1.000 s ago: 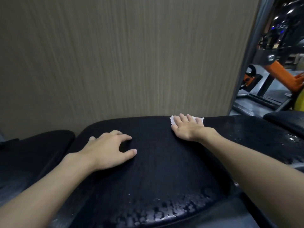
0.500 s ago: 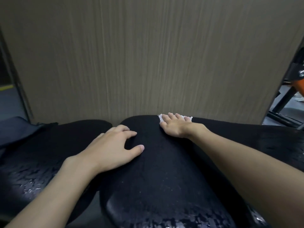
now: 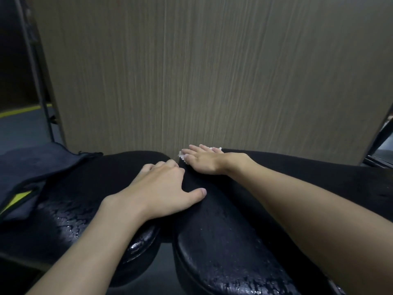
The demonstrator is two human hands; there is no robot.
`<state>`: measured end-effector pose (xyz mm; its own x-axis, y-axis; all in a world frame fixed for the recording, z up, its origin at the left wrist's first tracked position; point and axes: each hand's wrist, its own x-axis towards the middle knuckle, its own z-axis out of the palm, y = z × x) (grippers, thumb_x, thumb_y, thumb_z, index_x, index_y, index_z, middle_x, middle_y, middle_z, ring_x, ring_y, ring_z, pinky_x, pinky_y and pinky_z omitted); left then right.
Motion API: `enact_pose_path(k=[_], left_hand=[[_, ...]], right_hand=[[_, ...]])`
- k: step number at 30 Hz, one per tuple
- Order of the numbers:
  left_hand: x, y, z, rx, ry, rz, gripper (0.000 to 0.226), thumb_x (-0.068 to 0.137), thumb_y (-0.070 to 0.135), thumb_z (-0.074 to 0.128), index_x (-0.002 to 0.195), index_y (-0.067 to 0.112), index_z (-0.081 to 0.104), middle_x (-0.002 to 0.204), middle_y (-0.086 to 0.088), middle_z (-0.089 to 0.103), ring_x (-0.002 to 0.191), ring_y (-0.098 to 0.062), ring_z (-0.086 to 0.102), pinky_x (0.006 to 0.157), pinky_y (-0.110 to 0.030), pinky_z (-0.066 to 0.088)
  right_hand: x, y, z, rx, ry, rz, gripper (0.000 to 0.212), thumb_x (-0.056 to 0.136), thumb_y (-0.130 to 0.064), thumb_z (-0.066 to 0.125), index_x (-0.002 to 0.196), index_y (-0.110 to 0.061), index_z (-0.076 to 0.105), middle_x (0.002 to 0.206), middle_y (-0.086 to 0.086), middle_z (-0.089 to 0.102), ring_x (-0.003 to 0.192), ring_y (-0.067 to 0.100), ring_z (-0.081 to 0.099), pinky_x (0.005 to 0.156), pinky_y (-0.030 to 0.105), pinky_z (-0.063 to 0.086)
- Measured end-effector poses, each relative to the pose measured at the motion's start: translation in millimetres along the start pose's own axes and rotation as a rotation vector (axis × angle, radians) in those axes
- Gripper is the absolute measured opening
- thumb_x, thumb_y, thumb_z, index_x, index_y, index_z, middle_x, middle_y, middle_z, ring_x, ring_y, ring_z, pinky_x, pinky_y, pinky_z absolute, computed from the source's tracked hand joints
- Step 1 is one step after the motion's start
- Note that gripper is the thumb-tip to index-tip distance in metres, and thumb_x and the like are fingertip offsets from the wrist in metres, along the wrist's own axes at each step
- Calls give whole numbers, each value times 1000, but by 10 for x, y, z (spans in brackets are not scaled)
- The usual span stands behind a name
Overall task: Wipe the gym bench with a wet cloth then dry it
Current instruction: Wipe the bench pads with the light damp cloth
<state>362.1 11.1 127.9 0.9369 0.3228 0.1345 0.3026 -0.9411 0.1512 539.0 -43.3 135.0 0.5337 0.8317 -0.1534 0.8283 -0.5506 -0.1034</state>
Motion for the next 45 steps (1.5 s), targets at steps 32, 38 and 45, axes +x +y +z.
enact_pose_path(k=[32,38,45], left_hand=[[293,2374,193,-31,-195,294,66,84,76,43,142,45,40,150,19,33,136,-6,35,112,-45,27],[409,2964,292,-32,-228,393,62,85,75,42,142,50,38,151,19,31,139,-11,32,111,-48,26],[422,3237,370,-28,-227,406,61,86,75,39,142,53,35,153,19,28,142,-10,26,112,-54,23]], right_hand=[[-1850,2700,25,39,53,307,55,103,-38,17,157,-40,5,166,-14,-4,152,10,-6,121,51,-3],[-2292,3469,-2,41,77,462,55,104,-39,18,157,-37,8,166,-10,-2,153,14,-3,120,55,-1],[-2794,4217,-28,99,117,645,55,104,-45,14,158,-35,10,167,-3,0,153,21,-3,119,53,-2]])
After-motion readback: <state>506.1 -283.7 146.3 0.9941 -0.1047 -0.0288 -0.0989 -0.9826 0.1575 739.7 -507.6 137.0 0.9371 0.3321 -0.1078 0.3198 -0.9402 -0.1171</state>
